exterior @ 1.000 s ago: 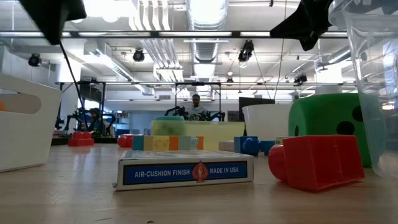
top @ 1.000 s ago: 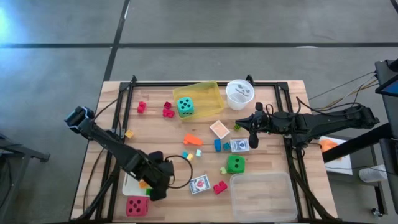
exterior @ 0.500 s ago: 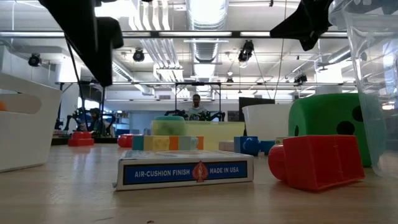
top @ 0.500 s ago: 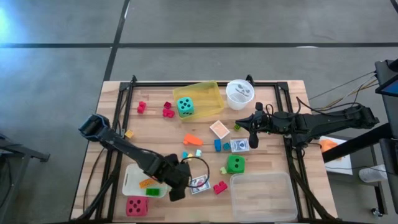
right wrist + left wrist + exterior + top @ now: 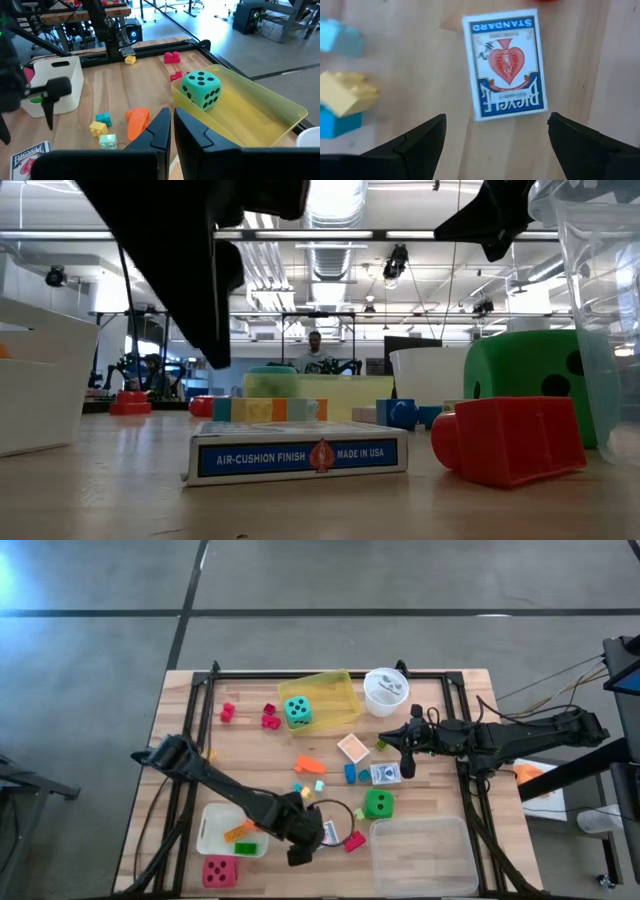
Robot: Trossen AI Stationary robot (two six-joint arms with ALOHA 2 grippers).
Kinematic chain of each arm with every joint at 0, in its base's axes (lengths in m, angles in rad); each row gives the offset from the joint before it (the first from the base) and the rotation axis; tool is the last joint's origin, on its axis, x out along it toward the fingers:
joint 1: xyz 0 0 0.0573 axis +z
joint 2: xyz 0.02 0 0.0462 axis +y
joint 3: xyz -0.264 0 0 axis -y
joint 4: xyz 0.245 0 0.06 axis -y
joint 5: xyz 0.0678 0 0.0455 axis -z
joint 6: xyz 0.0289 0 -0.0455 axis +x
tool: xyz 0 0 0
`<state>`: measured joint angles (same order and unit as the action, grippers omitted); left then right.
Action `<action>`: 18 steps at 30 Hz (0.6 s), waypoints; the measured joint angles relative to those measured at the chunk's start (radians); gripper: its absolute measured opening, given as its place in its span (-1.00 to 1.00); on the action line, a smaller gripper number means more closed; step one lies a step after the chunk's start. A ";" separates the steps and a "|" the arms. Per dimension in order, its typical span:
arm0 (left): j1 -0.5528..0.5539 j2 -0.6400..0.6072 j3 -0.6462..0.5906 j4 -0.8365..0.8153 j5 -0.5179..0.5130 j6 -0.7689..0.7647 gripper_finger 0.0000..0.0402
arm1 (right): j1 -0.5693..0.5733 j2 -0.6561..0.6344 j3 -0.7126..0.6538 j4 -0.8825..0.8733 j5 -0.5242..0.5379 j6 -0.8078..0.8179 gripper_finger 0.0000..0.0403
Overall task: Pick & Place Toys
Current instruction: Put the white and blue deck of cards into the transparent bin
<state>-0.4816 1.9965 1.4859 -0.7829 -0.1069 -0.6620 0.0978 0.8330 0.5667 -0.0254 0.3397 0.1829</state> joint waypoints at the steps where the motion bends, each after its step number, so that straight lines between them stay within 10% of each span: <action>1: 0.000 0.017 0.014 -0.004 0.001 0.006 0.68 | 0.000 0.000 0.000 0.000 0.000 0.000 -0.90; 18: 0.006 0.117 0.053 0.035 -0.001 0.011 0.68 | 0.000 0.000 0.000 0.000 -0.001 0.000 -0.90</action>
<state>-0.4751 2.1139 1.5387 -0.7475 -0.1078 -0.6506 0.0978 0.8330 0.5667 -0.0254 0.3389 0.1833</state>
